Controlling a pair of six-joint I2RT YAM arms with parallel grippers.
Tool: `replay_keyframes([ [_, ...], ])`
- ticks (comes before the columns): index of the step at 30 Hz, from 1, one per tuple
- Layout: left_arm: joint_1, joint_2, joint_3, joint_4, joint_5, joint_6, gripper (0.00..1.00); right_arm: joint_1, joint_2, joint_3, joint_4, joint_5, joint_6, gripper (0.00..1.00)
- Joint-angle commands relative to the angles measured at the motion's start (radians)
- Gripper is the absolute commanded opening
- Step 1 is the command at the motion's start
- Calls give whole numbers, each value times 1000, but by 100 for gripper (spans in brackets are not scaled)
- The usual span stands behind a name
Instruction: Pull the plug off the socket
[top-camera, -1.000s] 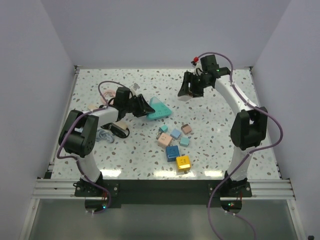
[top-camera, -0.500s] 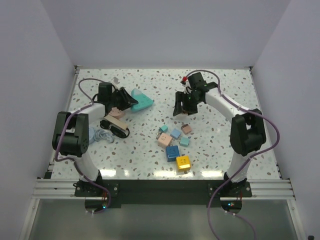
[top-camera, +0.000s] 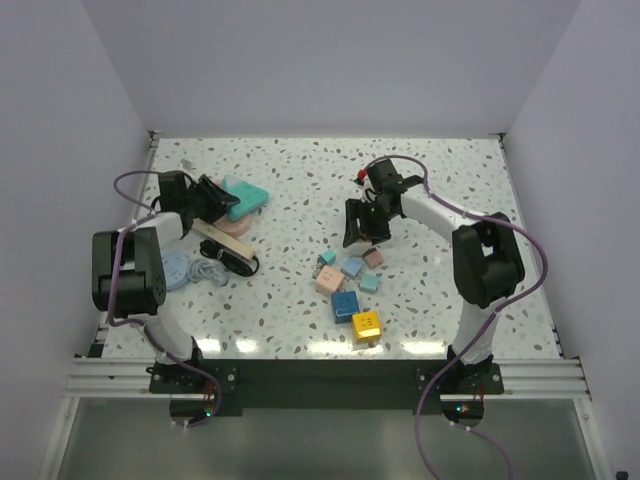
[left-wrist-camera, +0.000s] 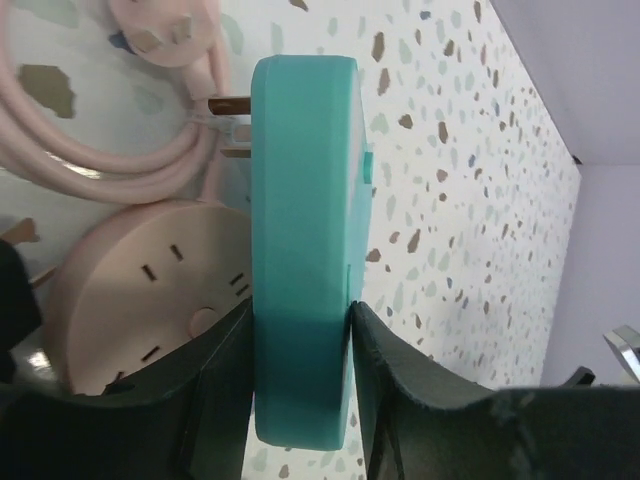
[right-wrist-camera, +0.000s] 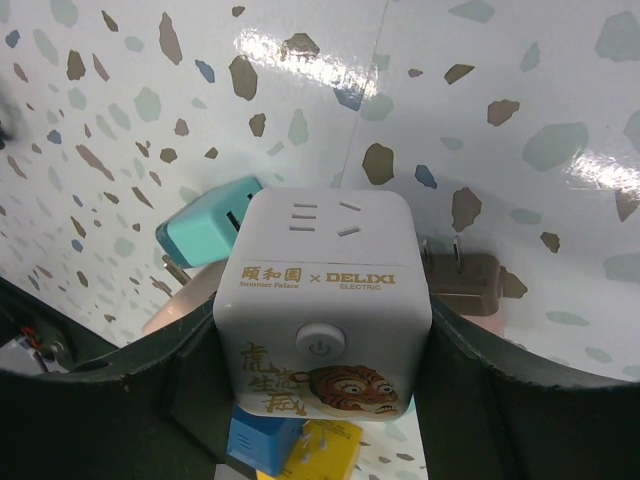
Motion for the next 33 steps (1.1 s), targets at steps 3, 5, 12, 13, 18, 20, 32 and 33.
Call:
replay_keyframes([
  [3, 20, -57, -36, -16, -61, 10, 64, 7, -2, -4, 35, -10, 0, 11],
  [5, 20, -86, -45, -22, -59, 9, 80, 7, -6, -12, 35, -1, 0, 29],
  [12, 22, -209, -62, -103, -62, 39, 100, 15, -16, -44, 36, 18, 0, 68],
  [13, 22, -239, -65, -109, -61, 42, 100, 18, -17, -47, 38, 18, 2, 72],
  [18, 20, -325, -73, -139, -22, 52, 100, 20, -46, -42, 23, 33, 2, 97],
  [20, 22, -364, -75, -149, -9, 62, 100, 20, -86, -23, 1, 38, 5, 99],
  [32, 20, -517, -62, -131, 232, 159, 100, 18, -400, 27, -60, 64, 28, 99],
  [33, 19, -532, -62, -129, 244, 170, 100, 18, -439, 24, -74, 85, 27, 99],
])
